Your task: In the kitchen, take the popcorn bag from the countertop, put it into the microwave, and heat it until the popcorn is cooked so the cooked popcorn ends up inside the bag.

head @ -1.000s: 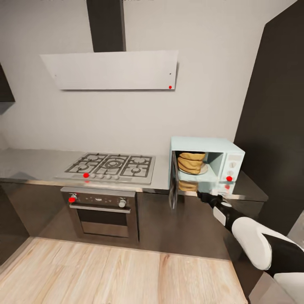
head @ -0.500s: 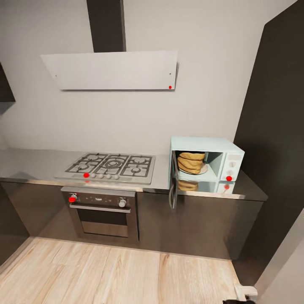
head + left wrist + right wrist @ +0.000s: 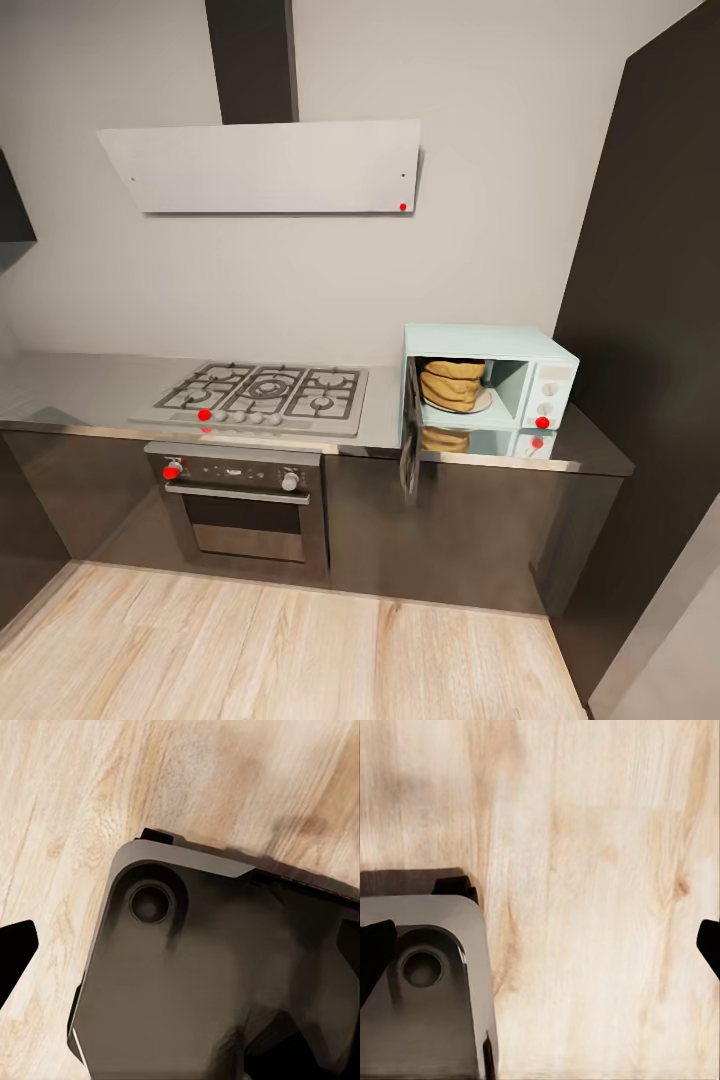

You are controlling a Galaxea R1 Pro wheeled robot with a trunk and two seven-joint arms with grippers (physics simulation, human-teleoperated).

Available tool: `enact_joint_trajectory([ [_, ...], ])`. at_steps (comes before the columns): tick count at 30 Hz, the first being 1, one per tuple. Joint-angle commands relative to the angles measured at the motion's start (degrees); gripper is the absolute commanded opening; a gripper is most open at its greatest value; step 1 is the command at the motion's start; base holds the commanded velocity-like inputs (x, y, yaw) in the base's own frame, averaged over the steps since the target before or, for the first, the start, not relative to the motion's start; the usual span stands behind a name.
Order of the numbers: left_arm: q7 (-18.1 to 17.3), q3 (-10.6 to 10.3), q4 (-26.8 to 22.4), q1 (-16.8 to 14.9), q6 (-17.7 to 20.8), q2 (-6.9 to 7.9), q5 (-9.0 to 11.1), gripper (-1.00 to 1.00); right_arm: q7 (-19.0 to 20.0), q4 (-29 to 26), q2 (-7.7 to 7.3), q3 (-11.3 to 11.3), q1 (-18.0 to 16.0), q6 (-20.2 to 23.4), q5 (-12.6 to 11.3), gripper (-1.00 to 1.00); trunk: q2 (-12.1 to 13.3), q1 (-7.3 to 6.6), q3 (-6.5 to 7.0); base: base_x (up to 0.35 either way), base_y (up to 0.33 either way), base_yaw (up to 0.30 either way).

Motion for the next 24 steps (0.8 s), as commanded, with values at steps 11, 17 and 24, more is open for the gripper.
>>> enact_joint_trajectory([
  [11,0.1,0.4,0.0,0.0,-0.1,-0.11,0.6,1.0,-0.3,0.2,0.36,-0.7,1.4,0.0,-0.8,1.0,0.0,0.01,0.25,0.012,0.0,-0.147],
  [17,0.1,0.5,0.1,0.0,0.0,0.08,0.9,1.0,-0.3,0.1,0.28,-0.7,1.4,0.1,-0.7,1.0,0.0,0.01,0.26,0.283,0.0,-0.003],
  [24,0.1,0.5,0.1,0.0,0.0,0.0,0.9,1.0,-0.3,0.1,0.14,-0.7,1.4,0.0,-0.6,1.0,0.0,0.01,0.26,0.321,0.0,0.0],
])
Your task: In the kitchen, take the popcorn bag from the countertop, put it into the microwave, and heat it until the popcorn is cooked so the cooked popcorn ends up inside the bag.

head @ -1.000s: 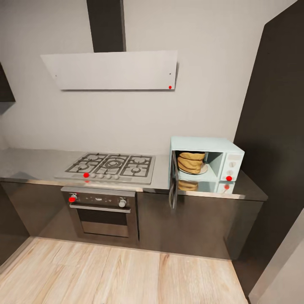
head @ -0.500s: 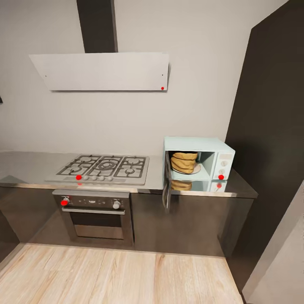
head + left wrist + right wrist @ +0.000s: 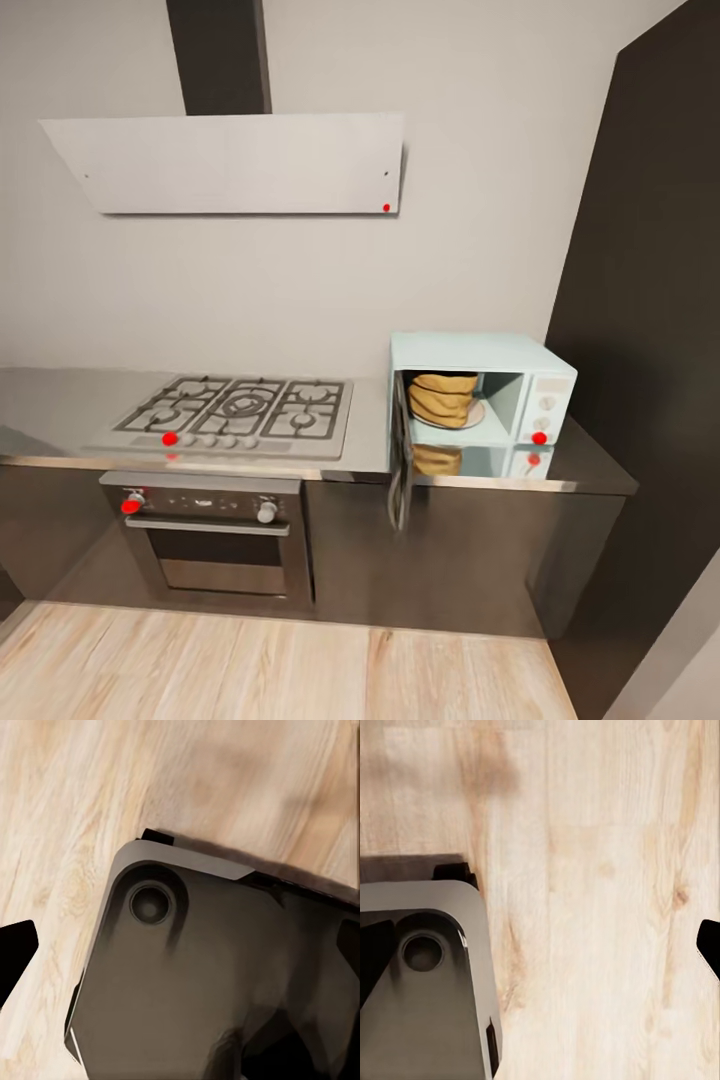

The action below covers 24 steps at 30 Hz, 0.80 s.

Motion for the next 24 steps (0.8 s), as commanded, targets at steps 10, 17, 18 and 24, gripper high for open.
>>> enact_joint_trajectory([
  [10,-0.3,0.0,-0.3,0.0,-0.5,0.01,0.1,1.0,0.0,0.2,0.15,-0.3,-0.1,-0.3,0.7,1.0,0.0,0.04,-0.06,0.117,0.0,0.0],
  [17,-0.1,0.1,-13.4,0.0,-0.1,1.04,0.0,1.0,0.0,0.2,0.27,-0.3,-0.1,-0.8,0.6,1.0,0.0,0.04,-0.06,0.0,0.0,0.0],
  [18,-0.1,0.1,-16.0,0.0,0.1,1.1,0.0,1.0,0.0,0.2,0.28,-0.3,-0.1,-0.8,0.6,1.0,0.0,0.04,-0.06,0.0,0.0,0.0],
  [24,0.0,0.1,-37.9,-0.2,10.2,1.2,-0.2,1.0,0.0,0.2,0.41,-0.3,-0.1,-0.9,0.6,1.0,0.0,0.04,-0.06,0.0,0.0,0.0],
])
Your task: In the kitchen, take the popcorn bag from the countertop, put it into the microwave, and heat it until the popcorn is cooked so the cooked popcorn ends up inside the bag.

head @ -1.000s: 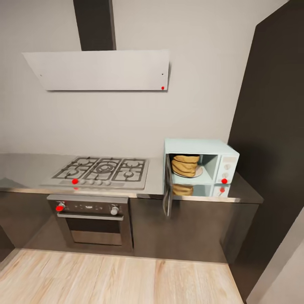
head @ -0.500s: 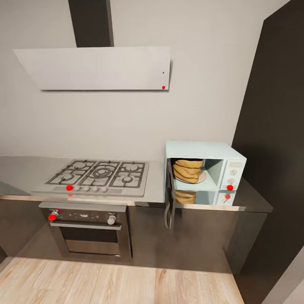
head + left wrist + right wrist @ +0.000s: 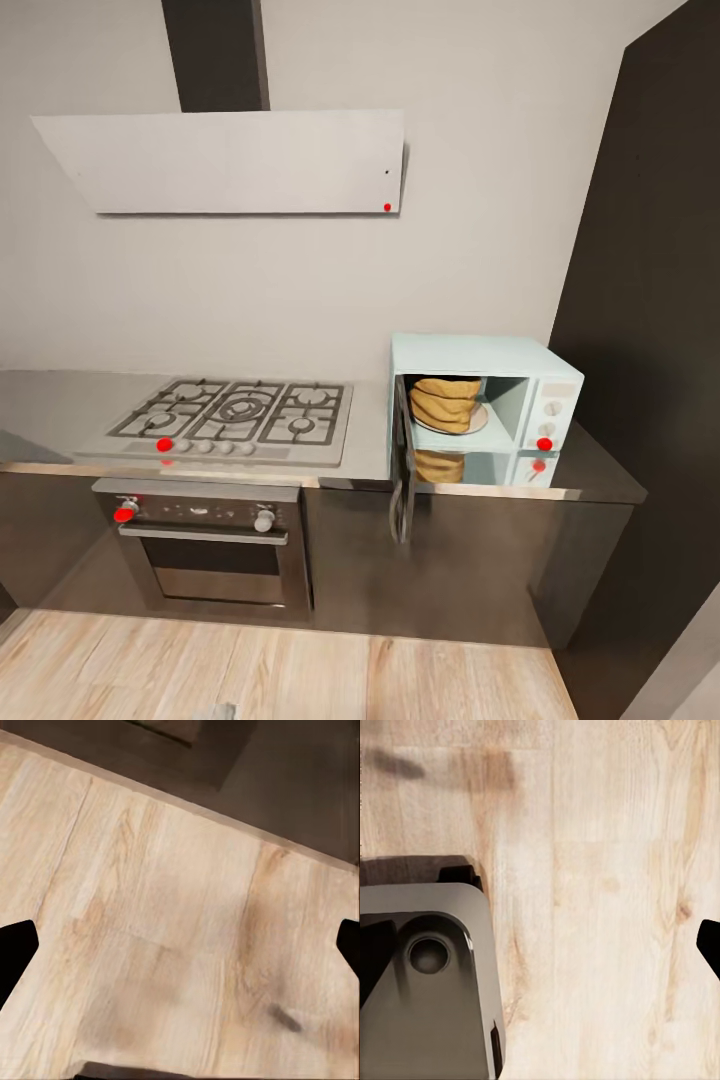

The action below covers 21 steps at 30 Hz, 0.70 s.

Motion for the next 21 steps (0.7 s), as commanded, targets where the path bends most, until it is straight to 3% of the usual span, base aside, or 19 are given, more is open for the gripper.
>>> enact_joint_trajectory([
  [1,0.0,0.0,-2.6,-0.4,2.6,-0.03,0.5,1.0,0.0,0.2,0.02,-0.5,-0.1,-0.4,0.5,1.0,-0.1,0.01,-0.09,0.0,0.0,0.0],
  [3,-0.1,0.0,-5.7,-2.7,6.9,-0.26,0.5,1.0,0.2,0.2,0.07,-0.5,-0.1,-0.4,0.5,1.0,-0.1,0.01,-0.09,0.0,0.0,0.0],
  [4,-0.3,-0.1,-7.8,-7.2,12.1,-0.49,0.6,1.0,0.3,0.2,0.09,-0.5,-0.1,-0.4,0.5,1.0,-0.1,0.01,-0.09,0.0,0.0,0.0],
  [7,-0.3,-0.1,-13.0,-12.3,20.8,-0.68,0.7,1.0,0.4,0.2,0.1,-0.5,-0.1,-0.4,0.5,1.0,-0.1,0.01,-0.09,0.0,0.0,0.0],
  [9,-0.8,-0.2,-19.1,-17.0,25.9,-2.03,0.8,1.0,0.5,0.2,0.1,-0.5,-0.1,-0.4,0.4,1.0,-0.1,0.01,-0.09,0.0,0.0,0.0],
  [12,-2.1,-0.5,-22.4,-19.6,26.1,-4.65,0.8,1.0,0.4,0.2,0.05,-0.6,-0.1,-0.3,0.3,1.0,-0.1,0.01,-0.09,0.0,0.0,0.0],
  [15,-3.9,-1.7,-24.6,-20.5,20.9,-7.65,0.7,1.0,0.4,0.2,0.08,-0.6,-0.1,-0.3,0.3,1.0,-0.1,0.01,-0.09,0.0,0.0,0.0],
  [18,-8.3,-7.2,-27.3,-20.8,17.4,-8.8,0.3,1.0,0.5,0.2,0.23,-0.6,-0.1,-0.4,0.3,1.0,-0.1,0.01,-0.09,0.0,0.0,0.0],
  [21,-13.0,-8.8,-28.7,-20.8,16.9,-8.82,0.2,1.0,0.6,0.2,0.2,-0.6,-0.1,-0.5,0.3,1.0,-0.1,0.01,-0.09,0.0,0.0,0.0],
])
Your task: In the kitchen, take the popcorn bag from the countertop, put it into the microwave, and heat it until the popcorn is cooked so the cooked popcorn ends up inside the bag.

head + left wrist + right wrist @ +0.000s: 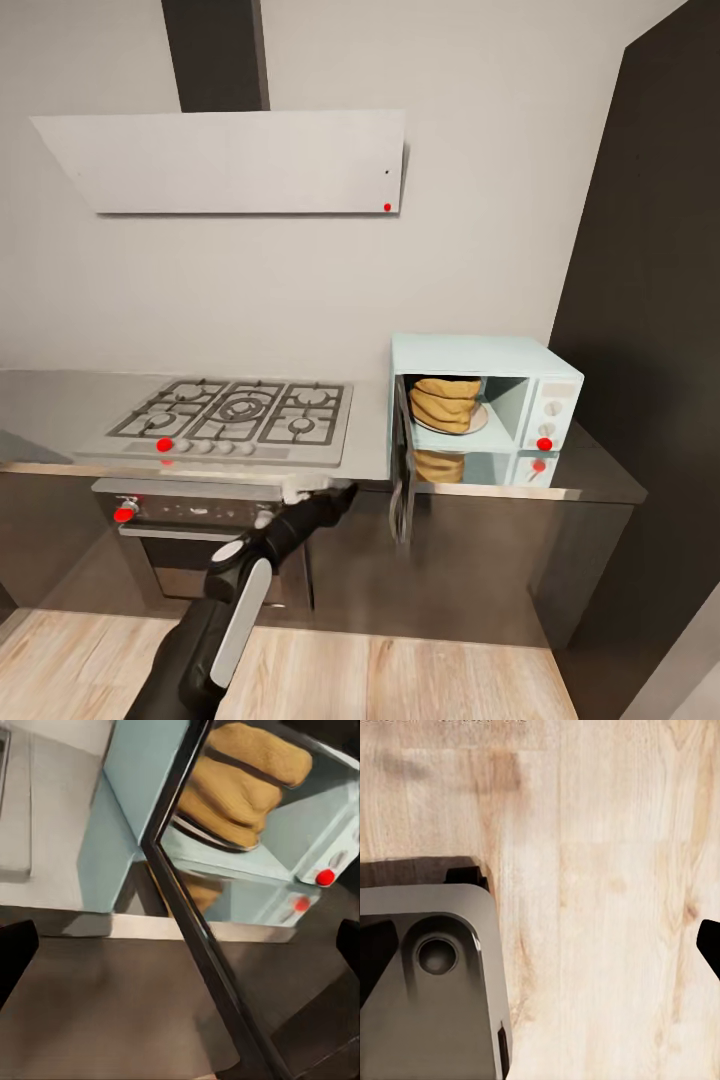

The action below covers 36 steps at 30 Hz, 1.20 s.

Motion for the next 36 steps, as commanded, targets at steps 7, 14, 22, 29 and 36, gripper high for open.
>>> enact_joint_trajectory([
  [7,-2.9,-0.4,-1.1,-0.1,0.3,0.59,-0.7,1.0,0.1,0.2,0.84,-0.7,0.7,-0.8,0.6,1.0,-0.1,0.01,-0.08,0.007,0.0,0.0],
  [14,-1.0,-0.5,-1.9,-0.1,0.2,0.72,-0.8,1.0,0.2,0.2,1.97,-0.5,1.1,-1.3,0.8,1.0,-0.1,0.01,-0.08,0.124,0.0,0.0],
  [22,-0.1,-0.5,-1.9,-0.1,0.2,0.72,-0.8,1.0,0.1,0.2,1.98,-0.5,1.2,-1.4,0.8,1.0,-0.1,0.01,-0.08,0.206,0.0,0.0],
  [29,-0.7,-1.0,-1.8,-0.1,0.2,0.8,-1.0,1.0,0.1,0.2,2.07,-0.5,1.2,-1.3,0.7,1.0,-0.1,0.01,-0.08,0.015,0.0,-0.172],
  [36,-2.5,-4.1,-1.8,-0.1,0.0,0.81,-5.3,1.0,0.1,0.2,2.07,-0.5,1.2,-1.3,0.7,1.0,-0.1,0.01,-0.08,0.0,0.0,-0.282],
])
